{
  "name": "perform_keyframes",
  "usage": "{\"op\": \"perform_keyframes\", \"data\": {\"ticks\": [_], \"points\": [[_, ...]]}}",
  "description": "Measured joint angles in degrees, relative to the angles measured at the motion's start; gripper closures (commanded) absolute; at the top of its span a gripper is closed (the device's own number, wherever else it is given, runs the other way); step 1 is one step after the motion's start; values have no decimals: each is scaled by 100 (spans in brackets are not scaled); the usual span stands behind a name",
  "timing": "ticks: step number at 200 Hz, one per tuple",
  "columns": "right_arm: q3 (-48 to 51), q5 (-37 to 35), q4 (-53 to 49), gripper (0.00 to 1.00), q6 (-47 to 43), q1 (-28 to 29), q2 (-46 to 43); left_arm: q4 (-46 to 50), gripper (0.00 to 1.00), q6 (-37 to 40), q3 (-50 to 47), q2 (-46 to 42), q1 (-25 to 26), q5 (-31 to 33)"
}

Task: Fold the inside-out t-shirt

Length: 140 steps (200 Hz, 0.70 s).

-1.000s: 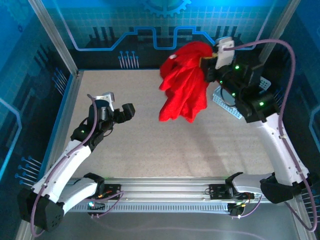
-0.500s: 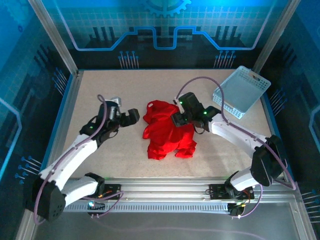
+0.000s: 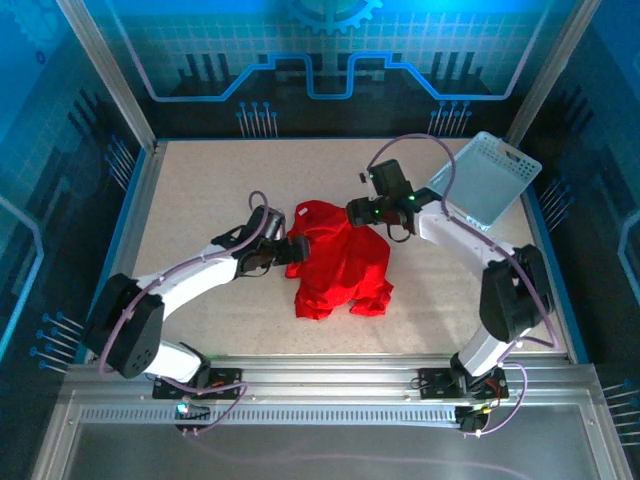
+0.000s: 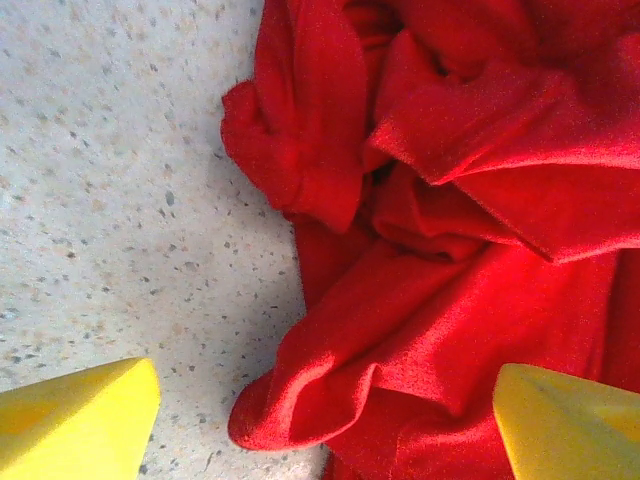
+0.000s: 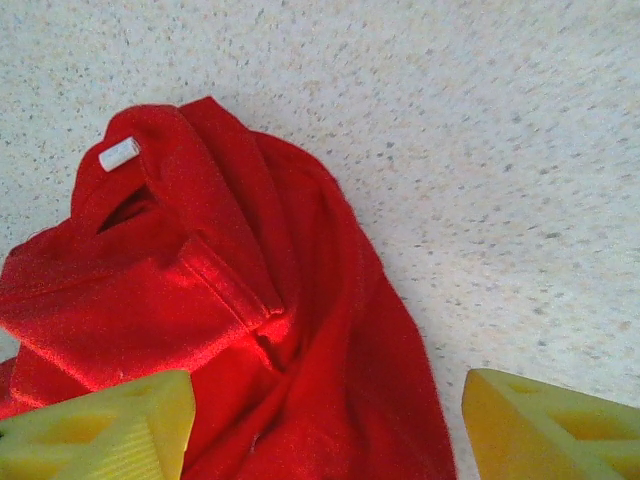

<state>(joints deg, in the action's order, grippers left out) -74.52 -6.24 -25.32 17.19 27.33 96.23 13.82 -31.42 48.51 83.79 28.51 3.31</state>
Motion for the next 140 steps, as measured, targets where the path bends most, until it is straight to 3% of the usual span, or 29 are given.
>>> {"op": "perform_keyframes", "data": {"ticks": [59, 93, 121, 140], "points": [[-841, 343, 50, 24, 83, 195, 966, -275, 35, -28, 0, 595, 11, -223], [-949, 514, 98, 26, 129, 328, 1193, -376, 59, -37, 0, 752, 15, -315], [-1147, 592, 85, 37, 162, 326, 1519, -404, 81, -26, -7, 756, 15, -341], [-1283, 636, 74, 50, 181, 328, 1696, -431, 94, -39, -101, 723, 17, -341]]}}
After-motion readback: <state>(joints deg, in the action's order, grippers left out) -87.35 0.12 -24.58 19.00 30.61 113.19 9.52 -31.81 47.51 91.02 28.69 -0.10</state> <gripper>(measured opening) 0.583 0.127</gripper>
